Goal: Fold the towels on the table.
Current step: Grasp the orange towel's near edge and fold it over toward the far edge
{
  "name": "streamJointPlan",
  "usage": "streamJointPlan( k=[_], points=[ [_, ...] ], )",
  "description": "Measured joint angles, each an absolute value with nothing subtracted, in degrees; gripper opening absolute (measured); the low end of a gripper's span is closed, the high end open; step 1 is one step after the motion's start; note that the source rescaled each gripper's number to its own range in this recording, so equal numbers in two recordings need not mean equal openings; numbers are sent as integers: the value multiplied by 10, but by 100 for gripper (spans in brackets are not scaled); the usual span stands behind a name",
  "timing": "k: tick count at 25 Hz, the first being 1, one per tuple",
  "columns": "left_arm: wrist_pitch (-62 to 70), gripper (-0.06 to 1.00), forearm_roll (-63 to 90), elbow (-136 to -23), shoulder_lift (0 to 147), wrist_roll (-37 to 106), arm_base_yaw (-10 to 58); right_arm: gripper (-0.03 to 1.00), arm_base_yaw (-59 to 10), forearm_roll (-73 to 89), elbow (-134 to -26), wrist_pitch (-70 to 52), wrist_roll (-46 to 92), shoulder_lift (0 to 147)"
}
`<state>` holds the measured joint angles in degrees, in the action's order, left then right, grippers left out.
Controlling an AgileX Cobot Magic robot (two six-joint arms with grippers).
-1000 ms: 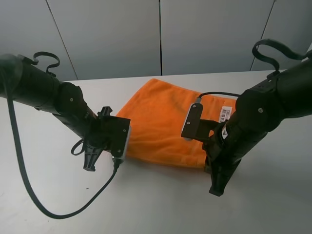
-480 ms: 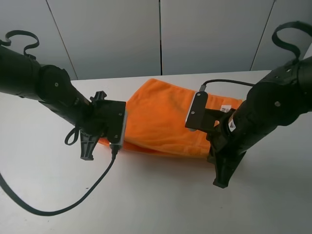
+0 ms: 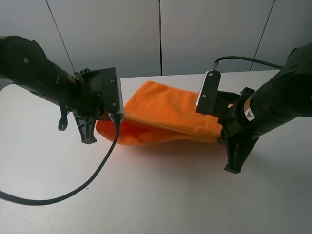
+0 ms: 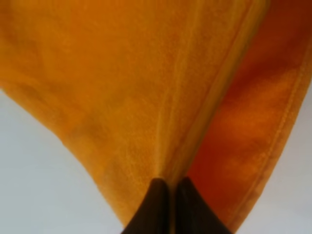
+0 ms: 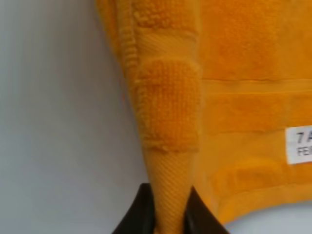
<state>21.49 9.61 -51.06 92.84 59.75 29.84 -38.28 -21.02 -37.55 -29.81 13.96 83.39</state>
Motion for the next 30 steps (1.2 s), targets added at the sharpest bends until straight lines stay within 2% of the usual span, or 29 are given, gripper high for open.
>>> streamJointPlan(
  k=[5,11,18,24,30],
  points=[
    [236,1,62,-517,894,542,298,0,-383,-282,-394,-313,92,821],
    [222,1,-67,-571,902,437,298,0,-379,-374,-441,-321,56,821],
    [193,1,-184,-636,965,352,303,0,-302,-384,-508,-305,58,855],
    [168,1,-204,-699,1048,335,301,0,-245,-384,-537,-270,67,917],
    [163,1,-208,-762,1121,321,287,0,-218,-390,-552,-236,71,980]
  ],
)
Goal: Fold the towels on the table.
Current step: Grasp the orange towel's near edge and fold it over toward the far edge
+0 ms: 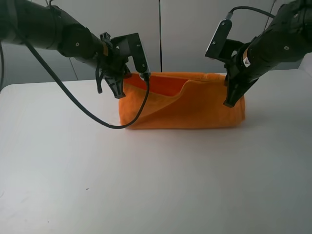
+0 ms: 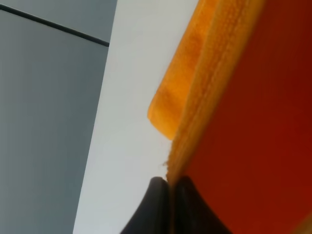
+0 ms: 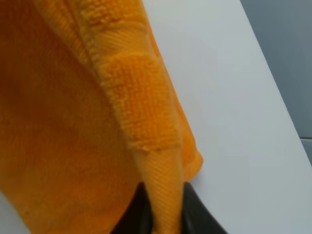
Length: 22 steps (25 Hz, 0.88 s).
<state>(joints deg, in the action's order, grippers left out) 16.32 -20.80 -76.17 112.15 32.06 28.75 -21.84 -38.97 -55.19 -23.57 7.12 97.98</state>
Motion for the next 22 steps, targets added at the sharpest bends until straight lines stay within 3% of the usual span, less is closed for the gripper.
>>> streamJointPlan(
  k=[22],
  points=[
    [93,0,-218,-810,1213,318,263,0,-199,-460,-597,-225,71,1077]
  ],
)
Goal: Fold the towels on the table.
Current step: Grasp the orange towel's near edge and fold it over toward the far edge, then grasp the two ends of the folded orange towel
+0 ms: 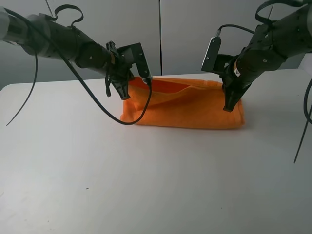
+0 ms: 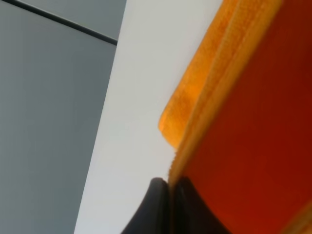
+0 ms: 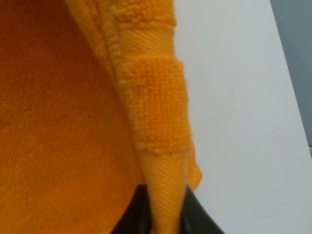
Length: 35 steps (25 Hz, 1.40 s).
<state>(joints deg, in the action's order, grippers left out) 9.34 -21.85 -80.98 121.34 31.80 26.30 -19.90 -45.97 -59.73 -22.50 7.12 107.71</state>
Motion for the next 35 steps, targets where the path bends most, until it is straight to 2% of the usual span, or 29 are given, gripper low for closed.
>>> streamJointPlan(
  k=[10,12,13,15,17,18,21,23,25,35],
  points=[
    [55,0,-223,-824,1242,303,252,0,-194,-473,-602,-208,71,1109],
    [55,2,-224,-824,1242,302,252,5,-194,-476,-602,-206,71,1109],
    [55,4,-224,-825,1242,302,252,13,-194,-477,-602,-210,70,1109],
    [56,14,-225,-825,1242,302,249,33,-192,-484,-602,-219,67,1110],
    [56,29,-225,-825,1242,302,247,53,-191,-493,-602,-225,57,1110],
    [55,39,-225,-826,1242,302,247,63,-190,-499,-602,-225,50,1110],
    [47,70,-225,-826,1242,301,246,83,-190,-514,-602,-228,30,1110],
    [40,88,-225,-826,1242,301,246,88,-190,-518,-602,-232,22,1109],
    [37,97,-225,-826,1240,301,246,91,-190,-519,-602,-239,9,1101],
    [80,100,-226,-826,1176,296,246,91,-190,-492,-607,-244,-106,1010]
  ],
)
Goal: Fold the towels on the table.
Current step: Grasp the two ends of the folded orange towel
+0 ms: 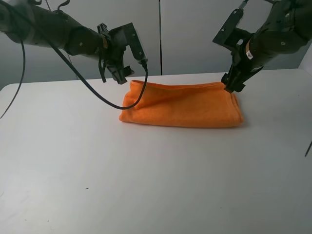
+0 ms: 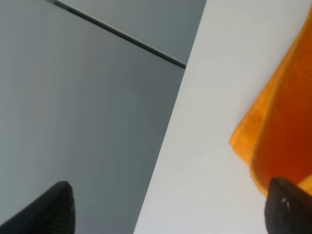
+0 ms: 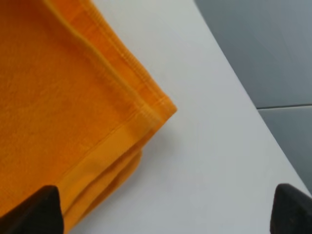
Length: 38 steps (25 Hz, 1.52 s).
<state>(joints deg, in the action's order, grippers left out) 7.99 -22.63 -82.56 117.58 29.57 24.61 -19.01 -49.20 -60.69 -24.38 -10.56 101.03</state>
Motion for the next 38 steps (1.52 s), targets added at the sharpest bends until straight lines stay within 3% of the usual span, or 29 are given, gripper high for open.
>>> streamJointPlan(
  k=[11,18,23,28,38],
  points=[
    [281,100,-118,-826,1133,117,240,91,-189,-243,-607,-288,-95,995],
    [372,100,131,-826,1133,226,240,91,-189,-167,-607,-303,-62,995],
    [339,100,174,-826,1137,256,239,92,-189,-73,-607,-306,-7,995],
    [285,100,180,-826,1175,256,234,99,-185,-25,-607,-304,11,1008],
    [190,100,177,-826,1208,256,229,100,-114,89,-607,-304,71,1039]
  ],
)
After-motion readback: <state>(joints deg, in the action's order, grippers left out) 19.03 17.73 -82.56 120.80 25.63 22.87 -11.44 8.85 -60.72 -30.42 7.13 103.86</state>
